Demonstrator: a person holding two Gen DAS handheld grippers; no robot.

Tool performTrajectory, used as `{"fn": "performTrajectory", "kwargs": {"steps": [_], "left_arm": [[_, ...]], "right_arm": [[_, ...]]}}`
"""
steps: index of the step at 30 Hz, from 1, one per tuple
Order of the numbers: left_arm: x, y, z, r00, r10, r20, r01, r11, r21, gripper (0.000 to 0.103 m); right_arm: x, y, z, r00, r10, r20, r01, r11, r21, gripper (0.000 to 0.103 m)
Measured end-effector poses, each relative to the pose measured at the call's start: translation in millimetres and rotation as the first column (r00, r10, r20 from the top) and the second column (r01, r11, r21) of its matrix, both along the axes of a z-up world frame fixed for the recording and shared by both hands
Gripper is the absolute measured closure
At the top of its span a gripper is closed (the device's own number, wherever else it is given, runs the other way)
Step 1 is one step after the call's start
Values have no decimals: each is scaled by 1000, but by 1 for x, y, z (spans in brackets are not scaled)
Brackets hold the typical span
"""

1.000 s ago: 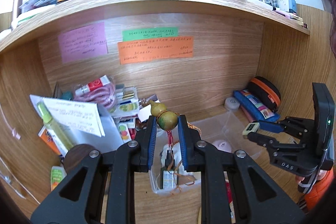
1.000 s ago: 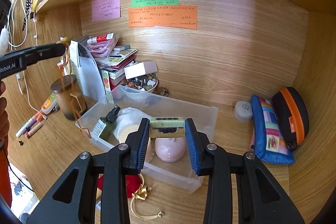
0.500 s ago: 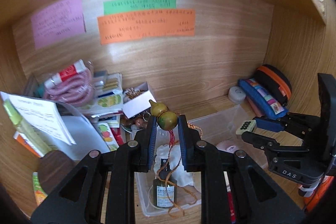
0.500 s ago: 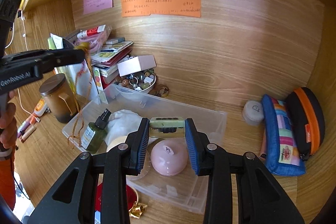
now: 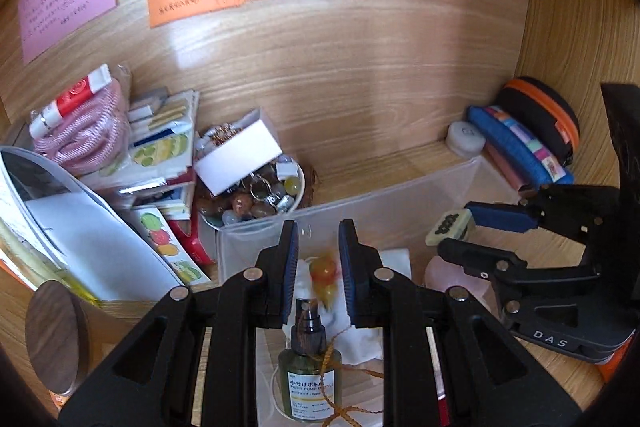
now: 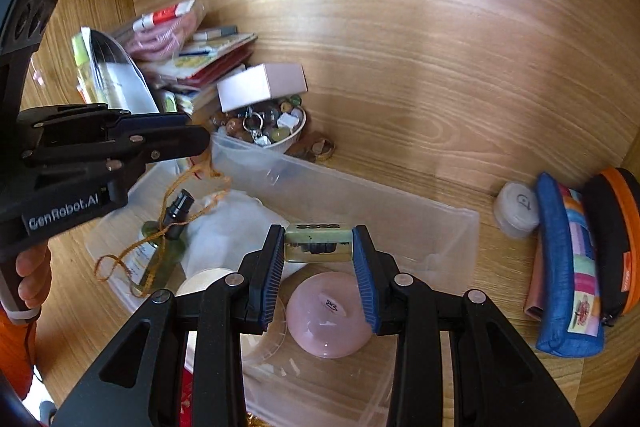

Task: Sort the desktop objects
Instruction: 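Lower both held items into the clear box and open both tools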

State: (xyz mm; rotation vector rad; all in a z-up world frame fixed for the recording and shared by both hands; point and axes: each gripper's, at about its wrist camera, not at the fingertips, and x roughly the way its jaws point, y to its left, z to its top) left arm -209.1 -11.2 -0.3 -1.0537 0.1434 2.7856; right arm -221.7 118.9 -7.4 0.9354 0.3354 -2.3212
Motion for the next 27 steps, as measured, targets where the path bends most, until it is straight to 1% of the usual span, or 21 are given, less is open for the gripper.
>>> {"fn": "performTrajectory", "kwargs": {"steps": [5, 11, 15, 22, 23, 26, 27], "left_arm": [[-3, 4, -11, 999, -24, 26, 25, 1000, -6, 83], [-8, 8, -25, 998, -29, 57, 30, 999, -29, 83], [-7, 4, -23, 999, -16, 51, 17, 1000, -23, 83], [-8, -1, -23, 998, -6, 60, 7, 1000, -9, 83], [-8, -1, -23, 998, -6, 62, 6, 1000, -7, 81], [-8, -3, -22, 998, -7, 64, 7, 1000, 3, 72], [-8, -3, -21, 998, -9, 65, 8, 1000, 4, 70]], "right_arm": [[-6, -6, -8, 1000, 6, 18, -6, 1000, 15, 72], [-11, -11, -19, 999, 7, 41, -8, 1000, 30, 72], [-14, -13, -24, 998, 5, 58, -7, 999, 31, 72], [-16, -11, -24, 998, 6, 70, -8, 1000, 18, 72], [-16, -10, -24, 997, 7, 72, -8, 1000, 13, 72], [-17, -9, -23, 997, 7, 78, -7, 1000, 6, 72], [-17, -8, -22, 997, 5, 81, -5, 1000, 0, 72]]}}
